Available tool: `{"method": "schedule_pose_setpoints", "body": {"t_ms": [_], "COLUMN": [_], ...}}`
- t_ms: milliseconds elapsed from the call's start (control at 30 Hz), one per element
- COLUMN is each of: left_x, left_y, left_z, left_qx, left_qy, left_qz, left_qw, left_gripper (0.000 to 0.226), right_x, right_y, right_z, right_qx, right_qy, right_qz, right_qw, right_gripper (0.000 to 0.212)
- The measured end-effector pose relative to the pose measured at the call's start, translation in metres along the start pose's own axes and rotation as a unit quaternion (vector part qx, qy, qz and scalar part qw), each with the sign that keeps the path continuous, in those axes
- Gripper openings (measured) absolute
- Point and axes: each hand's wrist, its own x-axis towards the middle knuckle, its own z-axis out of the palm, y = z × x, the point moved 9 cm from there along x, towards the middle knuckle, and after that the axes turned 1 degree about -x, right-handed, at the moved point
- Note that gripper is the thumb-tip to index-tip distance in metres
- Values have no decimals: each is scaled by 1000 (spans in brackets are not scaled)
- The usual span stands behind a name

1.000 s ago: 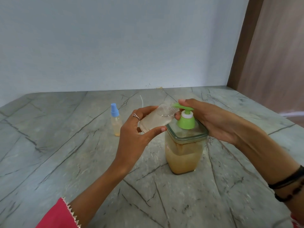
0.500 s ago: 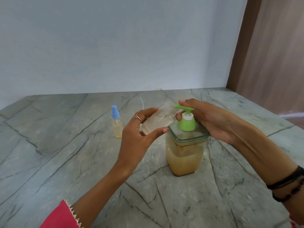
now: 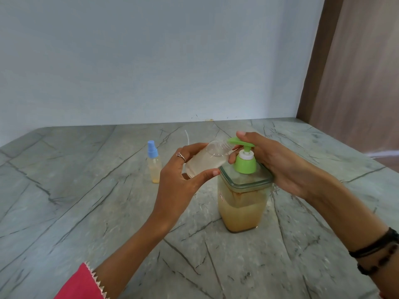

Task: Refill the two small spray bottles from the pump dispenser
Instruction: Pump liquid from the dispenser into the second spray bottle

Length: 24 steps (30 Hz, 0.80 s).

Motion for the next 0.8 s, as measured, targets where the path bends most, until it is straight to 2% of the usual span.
{"method": "schedule_pose_setpoints", "body": {"t_ms": [167, 300, 467, 633, 800], "left_x": [-1, -1, 0, 0, 0], "left_y": [2, -1, -2, -1, 0], "left_z": [0, 1, 0, 1, 1], "left_qx": [0, 7, 14, 12, 5], "left_qy": [0, 1, -2, -4, -2], "left_qz": [3, 0, -1, -2, -2], "left_qw": [1000, 1000, 1000, 1000, 1000], "left_gripper": [44, 45, 44, 44, 44], "right_x": [1, 7, 7, -7, -25], "right_y": [1, -3, -10, -18, -29], "right_z": [-2, -6, -8, -11, -9], "right_qx": [51, 55, 24, 16, -47], "right_qy": [4, 21, 28, 128, 182], "right_qz": [27, 10, -41, -184, -296], "right_qw": [998, 998, 998, 974, 936], "right_gripper": [32, 11, 16, 16, 22]}}
